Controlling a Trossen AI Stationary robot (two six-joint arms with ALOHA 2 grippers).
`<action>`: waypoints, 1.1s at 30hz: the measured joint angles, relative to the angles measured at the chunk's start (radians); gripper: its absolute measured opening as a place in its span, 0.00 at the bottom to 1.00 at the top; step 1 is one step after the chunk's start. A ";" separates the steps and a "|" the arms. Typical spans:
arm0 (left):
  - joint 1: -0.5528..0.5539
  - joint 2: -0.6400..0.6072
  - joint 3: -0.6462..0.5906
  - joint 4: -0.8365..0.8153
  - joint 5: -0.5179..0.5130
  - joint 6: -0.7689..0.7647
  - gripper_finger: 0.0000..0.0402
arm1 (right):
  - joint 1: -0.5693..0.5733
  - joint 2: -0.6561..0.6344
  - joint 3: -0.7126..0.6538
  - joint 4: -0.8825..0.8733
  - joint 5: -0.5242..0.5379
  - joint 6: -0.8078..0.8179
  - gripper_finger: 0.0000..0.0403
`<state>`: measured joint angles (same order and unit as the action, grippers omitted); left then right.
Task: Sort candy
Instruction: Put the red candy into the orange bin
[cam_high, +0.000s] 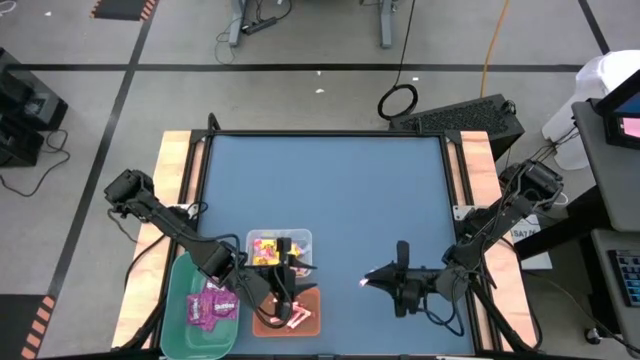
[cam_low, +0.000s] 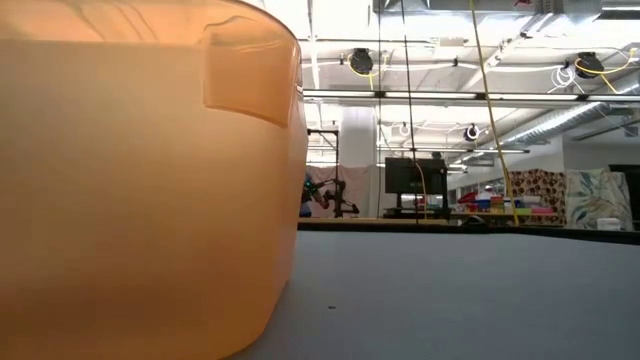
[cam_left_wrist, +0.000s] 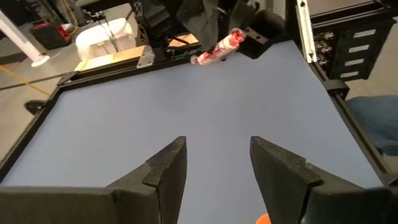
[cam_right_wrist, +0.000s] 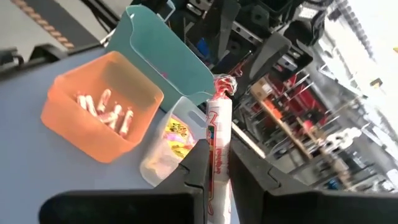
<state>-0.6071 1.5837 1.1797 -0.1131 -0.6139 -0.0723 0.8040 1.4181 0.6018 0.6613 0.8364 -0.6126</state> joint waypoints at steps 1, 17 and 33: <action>0.000 0.000 0.000 0.000 0.008 0.000 0.45 | 0.000 0.000 0.000 0.000 0.000 -0.020 0.10; 0.000 0.000 0.000 0.000 0.013 0.000 0.45 | 0.000 0.000 0.000 0.000 0.000 -0.028 0.10; 0.000 0.000 0.000 0.000 0.013 0.001 0.45 | 0.000 0.000 0.000 0.000 0.000 0.034 0.10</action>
<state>-0.6074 1.5837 1.1797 -0.1131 -0.6010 -0.0715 0.8040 1.4181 0.6018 0.6617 0.8367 -0.5784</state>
